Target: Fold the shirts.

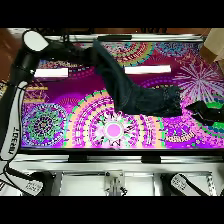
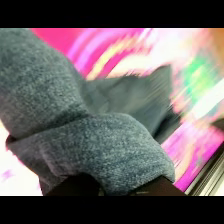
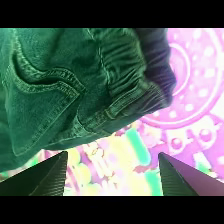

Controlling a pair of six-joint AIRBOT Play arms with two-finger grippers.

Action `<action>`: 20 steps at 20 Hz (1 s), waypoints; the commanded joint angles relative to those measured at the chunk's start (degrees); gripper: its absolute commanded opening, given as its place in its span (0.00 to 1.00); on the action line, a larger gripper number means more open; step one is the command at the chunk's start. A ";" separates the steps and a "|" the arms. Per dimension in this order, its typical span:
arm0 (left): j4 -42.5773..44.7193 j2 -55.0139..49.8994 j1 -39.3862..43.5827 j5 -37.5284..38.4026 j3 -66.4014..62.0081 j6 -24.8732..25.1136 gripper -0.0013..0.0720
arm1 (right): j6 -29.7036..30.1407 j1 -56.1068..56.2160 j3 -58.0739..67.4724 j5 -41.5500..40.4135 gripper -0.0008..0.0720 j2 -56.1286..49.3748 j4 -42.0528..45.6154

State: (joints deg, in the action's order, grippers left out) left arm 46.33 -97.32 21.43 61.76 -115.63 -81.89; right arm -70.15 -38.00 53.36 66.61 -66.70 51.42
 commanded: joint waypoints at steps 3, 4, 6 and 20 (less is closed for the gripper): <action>-1.60 -6.23 15.89 -21.00 0.63 -0.83 0.11 | -5.29 -0.04 4.94 0.70 0.94 7.63 5.99; -1.62 -8.66 18.36 -24.59 0.59 0.04 0.11 | -6.75 -0.04 5.07 2.08 0.94 8.48 5.29; -1.84 -13.97 22.93 -31.21 0.37 0.09 0.11 | -7.43 -0.04 5.07 7.04 0.94 10.19 3.54; -3.96 -23.06 32.41 -45.40 0.37 0.20 0.12 | -5.29 0.07 5.07 -3.91 0.94 13.66 -7.39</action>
State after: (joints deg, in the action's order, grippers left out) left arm 42.59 -119.66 52.58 17.98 -115.22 -81.71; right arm -76.53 -38.00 58.39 70.11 -53.08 49.87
